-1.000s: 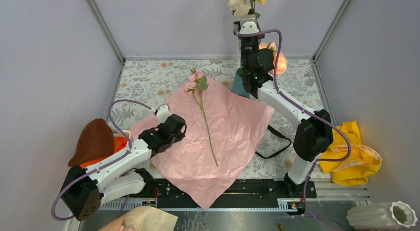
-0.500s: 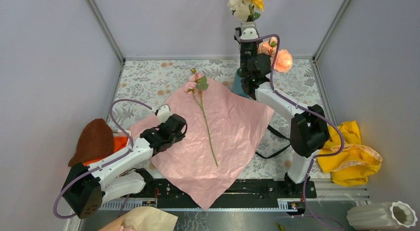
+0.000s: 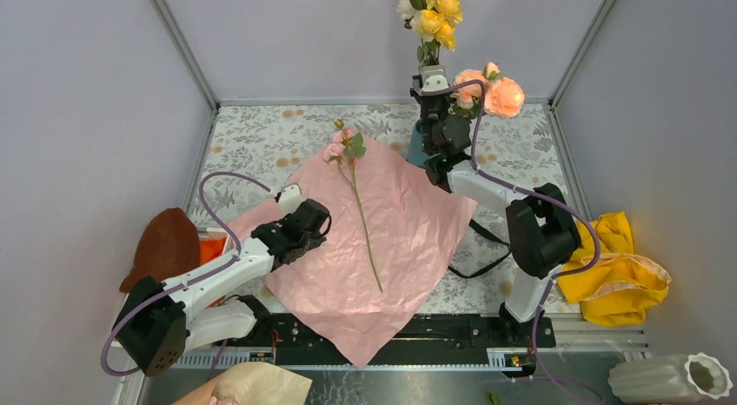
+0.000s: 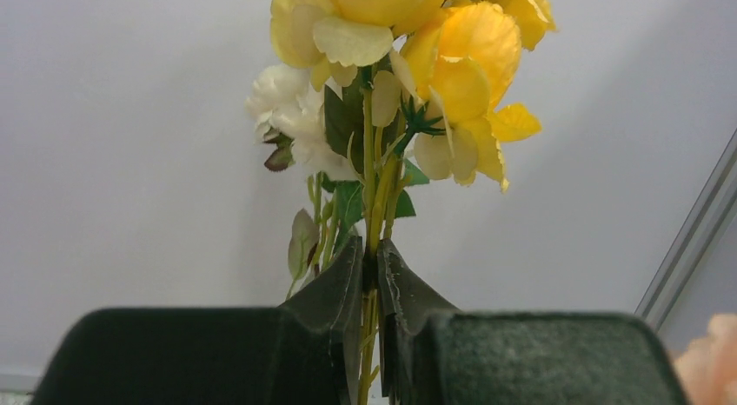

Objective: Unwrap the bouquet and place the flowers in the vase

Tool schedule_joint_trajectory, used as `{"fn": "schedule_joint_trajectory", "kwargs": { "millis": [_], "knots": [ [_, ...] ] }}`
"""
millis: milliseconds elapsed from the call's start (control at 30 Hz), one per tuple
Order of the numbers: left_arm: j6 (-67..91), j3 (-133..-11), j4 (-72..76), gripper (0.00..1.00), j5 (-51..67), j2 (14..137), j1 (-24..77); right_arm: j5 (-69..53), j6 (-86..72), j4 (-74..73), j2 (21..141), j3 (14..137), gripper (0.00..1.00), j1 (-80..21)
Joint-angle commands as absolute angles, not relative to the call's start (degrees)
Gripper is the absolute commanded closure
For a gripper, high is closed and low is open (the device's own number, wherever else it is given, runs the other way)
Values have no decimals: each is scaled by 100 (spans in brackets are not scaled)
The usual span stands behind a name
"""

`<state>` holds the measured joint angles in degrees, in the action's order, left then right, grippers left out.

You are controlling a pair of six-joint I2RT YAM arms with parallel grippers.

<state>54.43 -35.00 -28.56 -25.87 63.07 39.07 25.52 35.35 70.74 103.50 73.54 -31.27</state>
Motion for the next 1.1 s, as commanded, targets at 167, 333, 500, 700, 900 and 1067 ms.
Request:
{"fn": "schedule_joint_trajectory", "kwargs": {
  "millis": [167,333,500,700,900,1067],
  "knots": [
    [5370,-3599,-2487,92,-2569,6351,3852,2613,2711,7505,9550,6759,86,-3120],
    [5409,-3540,-2505,92,-2566,6240,3849,2716,2480,7371,9416,6632,47,-3127],
    [5429,-3532,-2505,92,-2535,6201,3850,2693,2333,7055,9261,6659,30,-3129],
    [5436,-3554,-2483,92,-2475,6224,3850,2528,2016,6506,8855,6714,15,-3132],
    [5458,-3566,-2461,92,-2401,6211,3849,2159,1477,5909,8263,6790,13,-3126],
    [5481,-3550,-2469,92,-2368,6142,3847,1373,922,5054,7667,7039,13,-3138]
  ]
}}
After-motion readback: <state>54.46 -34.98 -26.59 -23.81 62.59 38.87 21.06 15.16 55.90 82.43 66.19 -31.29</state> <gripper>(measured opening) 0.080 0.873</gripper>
